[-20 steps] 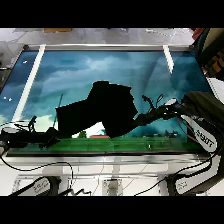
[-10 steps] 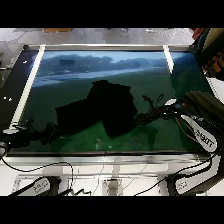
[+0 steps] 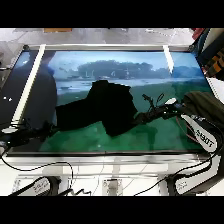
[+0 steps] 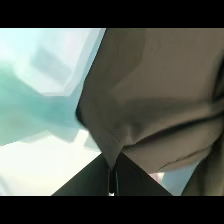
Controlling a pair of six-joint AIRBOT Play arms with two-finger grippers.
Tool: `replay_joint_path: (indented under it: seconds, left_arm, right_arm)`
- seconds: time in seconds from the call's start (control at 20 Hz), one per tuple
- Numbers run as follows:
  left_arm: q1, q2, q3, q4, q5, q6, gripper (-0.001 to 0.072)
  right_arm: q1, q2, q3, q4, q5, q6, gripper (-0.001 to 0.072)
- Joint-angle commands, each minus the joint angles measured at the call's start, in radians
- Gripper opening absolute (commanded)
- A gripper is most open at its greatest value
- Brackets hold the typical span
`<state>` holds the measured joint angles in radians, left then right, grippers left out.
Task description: Fold the clothes and pants, and hang the long-sleeved shirts on hangers.
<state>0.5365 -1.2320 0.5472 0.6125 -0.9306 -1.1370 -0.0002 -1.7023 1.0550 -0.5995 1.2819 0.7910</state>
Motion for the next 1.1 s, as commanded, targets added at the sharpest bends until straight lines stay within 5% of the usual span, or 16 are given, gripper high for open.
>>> replay_joint_path:
  seconds: [0.0, 0.35, 0.65, 0.85, 1.05]
  left_arm:
    - [0.001, 0.001, 0.098, -0.081, 0.067, 0.0, 0.001]
    - [0.024, 0.001, 0.661, -0.1, 0.135, -0.053, 0.0008]
    - [0.105, 0.004, 0.831, 0.087, 0.134, -0.078, 0.0009]
    - [0.14, -0.002, 0.83, 0.339, 0.056, -0.051, 0.001]
    - [0.138, -0.045, 0.807, 0.61, -0.199, 0.052, 0.001]
  right_arm:
    - [0.001, 0.001, 0.106, 0.002, -0.002, 0.031, 0.0028]
    - [-0.059, 0.001, 0.719, -0.018, -0.074, 0.301, 0.0028]
    - [-0.285, 0.096, 0.938, -0.466, -0.085, 0.64, 0.0028]
    - [-0.431, 0.15, 0.917, -0.563, 0.171, 0.636, 0.0028]
    - [-0.453, 0.214, 0.764, -0.568, 0.231, 0.609, 0.0028]
